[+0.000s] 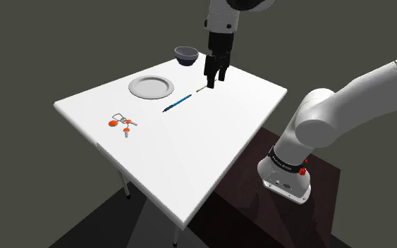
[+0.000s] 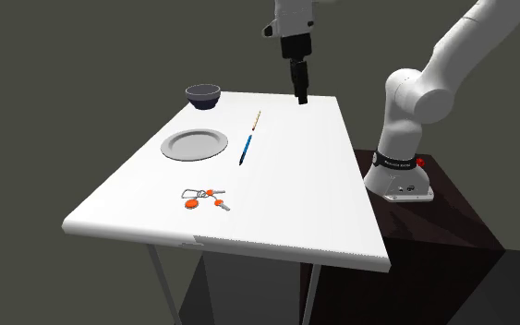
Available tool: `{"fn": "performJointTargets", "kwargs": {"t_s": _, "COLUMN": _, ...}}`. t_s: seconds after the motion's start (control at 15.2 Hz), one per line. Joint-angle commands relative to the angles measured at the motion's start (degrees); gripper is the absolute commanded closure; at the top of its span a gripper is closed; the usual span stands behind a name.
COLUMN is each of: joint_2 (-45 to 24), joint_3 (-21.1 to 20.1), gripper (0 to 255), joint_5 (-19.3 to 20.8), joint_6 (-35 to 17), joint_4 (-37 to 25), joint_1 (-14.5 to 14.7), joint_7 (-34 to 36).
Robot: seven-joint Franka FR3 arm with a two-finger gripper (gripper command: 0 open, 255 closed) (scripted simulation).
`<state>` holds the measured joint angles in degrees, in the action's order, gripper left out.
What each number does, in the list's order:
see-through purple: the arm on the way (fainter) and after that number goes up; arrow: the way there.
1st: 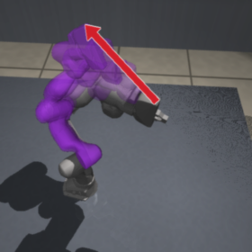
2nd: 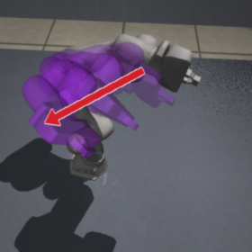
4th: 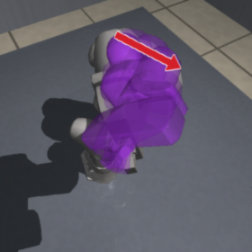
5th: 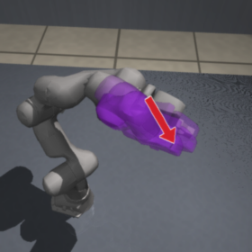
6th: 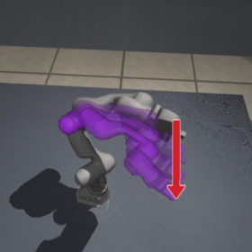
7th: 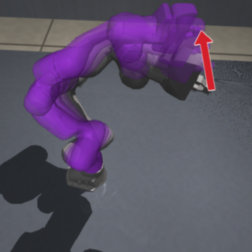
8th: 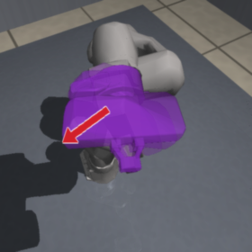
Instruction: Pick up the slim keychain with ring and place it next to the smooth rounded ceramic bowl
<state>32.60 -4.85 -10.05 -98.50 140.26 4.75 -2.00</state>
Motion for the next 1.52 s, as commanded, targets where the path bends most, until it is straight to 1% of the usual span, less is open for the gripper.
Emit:
{"fn": "performJointTargets", "kwargs": {"t_s": 0.0, "joint_2": -2.9, "joint_3": -1.7, "gripper": 0, "joint_5": -0.6, "joint_6": -3.6, "joint_4": -0.7, "joint_1": 0.9, "joint_7": 0.8}}
{"fn": "performJointTargets", "kwargs": {"t_s": 0.4, "joint_2": -13.1, "joint_3": -6.2, "gripper": 0, "joint_5": -0.8, "joint_6": -13.4, "joint_4": -4.7, "joint_1": 2.9, "joint_7": 3.1}}
{"fn": "performJointTargets", "kwargs": {"t_s": 0.73, "joint_2": -22.4, "joint_3": -9.7, "gripper": 0, "joint_5": 1.2, "joint_6": -20.2, "joint_4": -9.9, "joint_1": 4.2, "joint_7": 5.8}}
{"fn": "performJointTargets", "kwargs": {"t_s": 1.06, "joint_2": -32.0, "joint_3": -12.4, "gripper": 0, "joint_5": 5.3, "joint_6": -25.5, "joint_4": -16.6, "joint_1": 5.6, "joint_7": 9.5}}
{"fn": "performJointTargets", "kwargs": {"t_s": 1.45, "joint_2": -44.0, "joint_3": -14.0, "gripper": 0, "joint_5": 12.5, "joint_6": -29.2, "joint_4": -26.9, "joint_1": 8.7, "joint_7": 14.7}}
